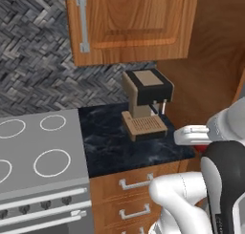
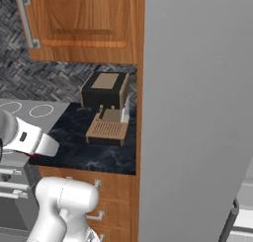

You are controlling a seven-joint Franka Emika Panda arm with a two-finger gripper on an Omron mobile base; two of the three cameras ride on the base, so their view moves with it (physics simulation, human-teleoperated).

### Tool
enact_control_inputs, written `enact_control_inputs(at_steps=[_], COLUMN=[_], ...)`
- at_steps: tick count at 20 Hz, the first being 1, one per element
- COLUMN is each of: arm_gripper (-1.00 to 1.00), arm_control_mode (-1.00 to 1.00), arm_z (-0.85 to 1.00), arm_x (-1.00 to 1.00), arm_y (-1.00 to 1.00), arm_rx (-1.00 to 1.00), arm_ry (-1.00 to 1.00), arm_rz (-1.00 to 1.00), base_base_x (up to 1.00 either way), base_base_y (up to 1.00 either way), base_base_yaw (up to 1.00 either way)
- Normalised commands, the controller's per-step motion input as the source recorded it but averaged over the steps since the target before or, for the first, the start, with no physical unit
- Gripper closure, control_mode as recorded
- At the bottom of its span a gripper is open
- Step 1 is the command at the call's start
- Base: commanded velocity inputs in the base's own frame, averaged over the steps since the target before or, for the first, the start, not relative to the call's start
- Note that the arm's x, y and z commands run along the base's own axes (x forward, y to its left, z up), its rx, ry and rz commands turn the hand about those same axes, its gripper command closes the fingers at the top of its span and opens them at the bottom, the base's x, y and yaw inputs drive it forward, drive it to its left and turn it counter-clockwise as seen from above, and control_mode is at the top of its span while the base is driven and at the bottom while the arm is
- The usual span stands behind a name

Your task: Place the beers on the top shelf of the fridge to keep them out of children's reach, and place the tomato on lower shelves for easy access.

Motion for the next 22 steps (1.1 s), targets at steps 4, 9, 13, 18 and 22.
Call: enact_control_inputs(at_steps=[4,9,13,18,22], arm_gripper=[1.00,1.00,1.00,1.00,1.00], arm_control_mode=[1.00,1.00,1.00,1.00,1.00], arm_z=[0.00,0.00,0.00,0.00,0.00], arm_x=[0.00,0.00,0.00,0.00,0.00], arm_y=[0.00,0.00,0.00,0.00,0.00], arm_rx=[0.00,0.00,0.00,0.00,0.00], arm_ry=[0.00,0.00,0.00,0.00,0.00], arm_rz=[0.00,0.00,0.00,0.00,0.00], base_base_x=[-0.61,-0.13,-0.60,-0.74,-0.32], base_base_y=[-0.56,-0.65,-0.41,-0.01,-0.13], base_base_yaw=[0.00,0.00,0.00,0.01,0.00])
